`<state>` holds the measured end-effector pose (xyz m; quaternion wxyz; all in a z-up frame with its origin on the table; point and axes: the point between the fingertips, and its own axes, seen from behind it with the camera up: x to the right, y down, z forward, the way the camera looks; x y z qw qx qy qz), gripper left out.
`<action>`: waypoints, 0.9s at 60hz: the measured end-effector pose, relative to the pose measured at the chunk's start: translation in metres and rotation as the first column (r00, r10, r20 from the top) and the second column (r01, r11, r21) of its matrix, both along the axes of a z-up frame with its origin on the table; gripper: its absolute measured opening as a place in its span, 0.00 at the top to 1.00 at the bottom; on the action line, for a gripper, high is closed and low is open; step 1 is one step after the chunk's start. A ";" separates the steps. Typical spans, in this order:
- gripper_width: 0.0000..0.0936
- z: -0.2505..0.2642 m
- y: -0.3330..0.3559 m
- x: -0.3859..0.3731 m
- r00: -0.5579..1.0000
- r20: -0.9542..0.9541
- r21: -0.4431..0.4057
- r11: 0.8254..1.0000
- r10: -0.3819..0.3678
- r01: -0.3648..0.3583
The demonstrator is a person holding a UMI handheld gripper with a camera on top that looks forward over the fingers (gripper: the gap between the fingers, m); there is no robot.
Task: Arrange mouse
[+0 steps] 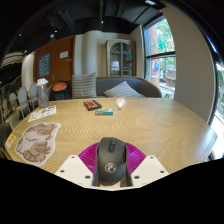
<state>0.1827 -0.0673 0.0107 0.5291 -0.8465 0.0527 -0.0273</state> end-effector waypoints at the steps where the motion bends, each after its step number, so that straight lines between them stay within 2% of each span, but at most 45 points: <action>1: 0.59 0.008 0.000 -0.006 1.000 -0.001 0.014 1.000 0.001 -0.001; 7: 0.59 0.065 0.012 -0.069 0.999 0.035 0.098 0.994 0.040 -0.043; 13: 0.60 0.103 0.030 -0.162 0.991 0.036 0.157 0.979 0.126 -0.130; 17: 0.60 0.105 0.044 -0.220 0.984 0.031 0.139 0.975 0.173 -0.176; 21: 0.59 0.084 0.057 -0.267 0.977 0.027 0.094 0.972 0.212 -0.213; 27: 0.59 0.034 0.070 -0.297 0.979 0.043 -0.017 0.980 0.198 -0.197; 33: 0.59 0.004 0.074 -0.299 0.982 0.066 -0.072 0.982 0.178 -0.173; 39: 0.51 -0.020 0.071 -0.307 0.976 0.067 -0.146 0.969 0.208 -0.197; 45: 0.41 -0.017 0.067 -0.311 0.960 0.049 -0.146 0.953 0.275 -0.265; 52: 0.07 0.003 0.045 -0.312 0.943 -0.004 -0.085 0.939 0.334 -0.333; 54: 0.09 0.012 0.036 -0.310 0.936 -0.013 -0.063 0.934 0.351 -0.351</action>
